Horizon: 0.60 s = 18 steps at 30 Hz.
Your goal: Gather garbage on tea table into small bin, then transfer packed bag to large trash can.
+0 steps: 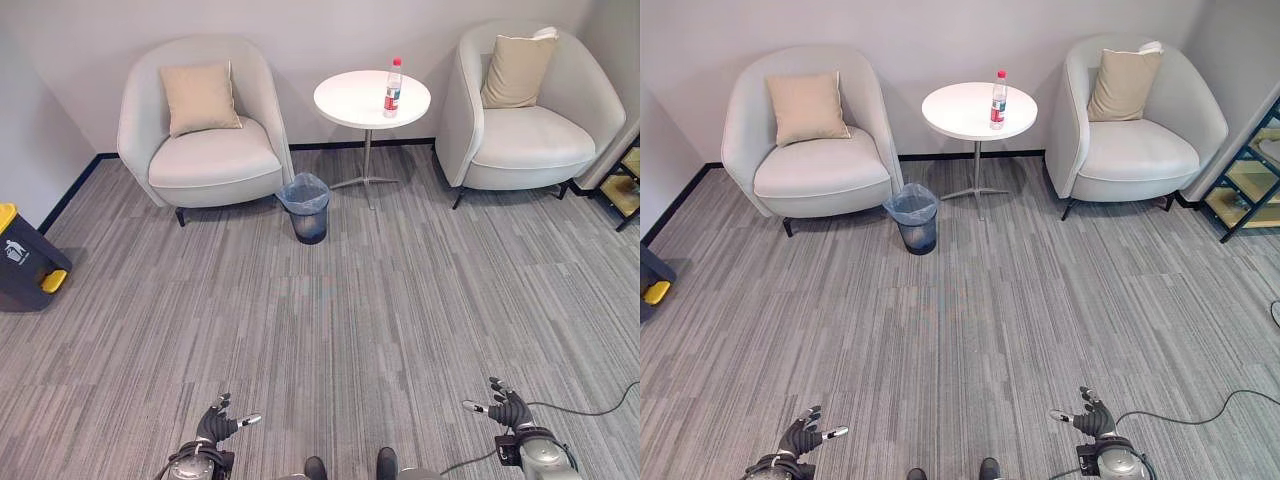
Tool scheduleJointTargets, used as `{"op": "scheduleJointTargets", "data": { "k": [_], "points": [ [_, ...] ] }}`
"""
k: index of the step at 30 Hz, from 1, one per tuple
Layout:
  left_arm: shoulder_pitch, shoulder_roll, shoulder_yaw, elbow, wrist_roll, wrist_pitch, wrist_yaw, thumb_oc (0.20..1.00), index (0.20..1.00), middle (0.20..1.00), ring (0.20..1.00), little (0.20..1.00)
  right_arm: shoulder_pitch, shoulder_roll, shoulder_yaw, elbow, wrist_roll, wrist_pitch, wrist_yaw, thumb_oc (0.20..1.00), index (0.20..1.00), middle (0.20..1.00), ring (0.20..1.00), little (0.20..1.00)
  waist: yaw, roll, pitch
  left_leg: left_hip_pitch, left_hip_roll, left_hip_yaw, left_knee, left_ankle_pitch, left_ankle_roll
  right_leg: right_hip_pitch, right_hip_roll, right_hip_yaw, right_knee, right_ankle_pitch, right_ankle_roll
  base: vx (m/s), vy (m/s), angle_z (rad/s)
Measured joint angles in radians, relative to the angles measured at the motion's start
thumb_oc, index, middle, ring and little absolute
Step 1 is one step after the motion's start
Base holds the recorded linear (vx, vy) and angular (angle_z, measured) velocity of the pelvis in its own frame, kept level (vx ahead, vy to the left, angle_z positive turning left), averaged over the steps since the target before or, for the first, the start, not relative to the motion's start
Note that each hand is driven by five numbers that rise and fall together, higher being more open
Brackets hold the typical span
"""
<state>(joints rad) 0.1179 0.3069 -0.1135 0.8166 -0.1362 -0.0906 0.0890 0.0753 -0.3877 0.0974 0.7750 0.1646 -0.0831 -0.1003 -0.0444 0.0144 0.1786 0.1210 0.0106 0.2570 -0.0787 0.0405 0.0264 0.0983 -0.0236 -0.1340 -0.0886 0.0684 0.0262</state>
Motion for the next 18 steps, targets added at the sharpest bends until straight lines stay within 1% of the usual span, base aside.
{"op": "scheduleJointTargets", "data": {
  "k": [5, 8, 10, 11, 15, 18],
  "points": [
    [0.007, 0.0, 0.0, -0.03, -0.031, 0.001, 0.012, 1.0, 1.0, 1.0, 1.0, 1.0, 0.0, 0.008, 0.0, 0.0, 0.048, 0.0, -0.009, 1.0, 1.0, 1.0, 1.0, 1.0, 0.001, 0.0, 0.001, -0.005, -0.002, 0.001, 0.0, -0.007, -0.009, -0.01, 0.0, 0.012, 0.0, 0.0, -0.001, 0.03, 0.025, -0.05],
    [-0.004, 0.0, -0.001, -0.034, -0.042, 0.0, 0.012, 1.0, 1.0, 1.0, 1.0, 1.0, -0.006, 0.008, 0.0, -0.002, 0.054, 0.0, -0.009, 1.0, 1.0, 1.0, 1.0, 1.0, 0.003, 0.002, 0.004, -0.02, -0.003, 0.003, 0.002, -0.006, -0.008, -0.026, -0.001, 0.018, 0.0, 0.001, -0.002, 0.04, 0.05, -0.04],
    [-0.01, 0.0, -0.001, -0.035, -0.043, 0.0, 0.012, 1.0, 1.0, 1.0, 1.0, 1.0, -0.009, 0.008, 0.001, -0.002, 0.054, 0.0, -0.009, 1.0, 1.0, 1.0, 1.0, 1.0, 0.003, 0.005, 0.008, -0.036, -0.005, 0.004, 0.01, -0.006, 0.0, -0.039, -0.003, 0.022, 0.0, 0.004, -0.002, 0.06, 0.069, -0.05],
    [-0.013, 0.0, -0.001, -0.038, -0.044, 0.0, 0.013, 1.0, 1.0, 1.0, 1.0, 1.0, -0.015, 0.008, 0.002, -0.002, 0.054, 0.001, -0.009, 1.0, 1.0, 1.0, 1.0, 1.0, 0.003, 0.007, 0.021, -0.042, -0.005, 0.004, 0.021, -0.01, 0.005, -0.043, -0.005, 0.023, 0.0, 0.008, -0.001, 0.08, 0.097, -0.04],
    [-0.013, 0.0, -0.001, -0.065, -0.046, 0.0, 0.021, 1.0, 1.0, 1.0, 1.0, 1.0, -0.024, 0.008, 0.002, -0.009, 0.054, 0.001, -0.019, 1.0, 1.0, 1.0, 1.0, 1.0, 0.005, 0.007, 0.024, -0.058, -0.007, 0.003, 0.026, -0.015, 0.006, -0.057, -0.006, 0.026, 0.006, 0.01, -0.001, 0.06, 0.077, -0.02],
    [-0.022, 0.001, -0.001, -0.068, -0.049, -0.001, 0.028, 1.0, 1.0, 1.0, 1.0, 1.0, -0.045, 0.007, 0.003, -0.022, 0.053, 0.001, -0.021, 1.0, 1.0, 1.0, 1.0, 1.0, 0.006, 0.006, 0.034, -0.075, -0.01, 0.001, 0.034, -0.027, 0.017, -0.08, -0.007, 0.032, 0.023, 0.007, 0.003, 0.1, 0.108, -0.08]
  ]
}}
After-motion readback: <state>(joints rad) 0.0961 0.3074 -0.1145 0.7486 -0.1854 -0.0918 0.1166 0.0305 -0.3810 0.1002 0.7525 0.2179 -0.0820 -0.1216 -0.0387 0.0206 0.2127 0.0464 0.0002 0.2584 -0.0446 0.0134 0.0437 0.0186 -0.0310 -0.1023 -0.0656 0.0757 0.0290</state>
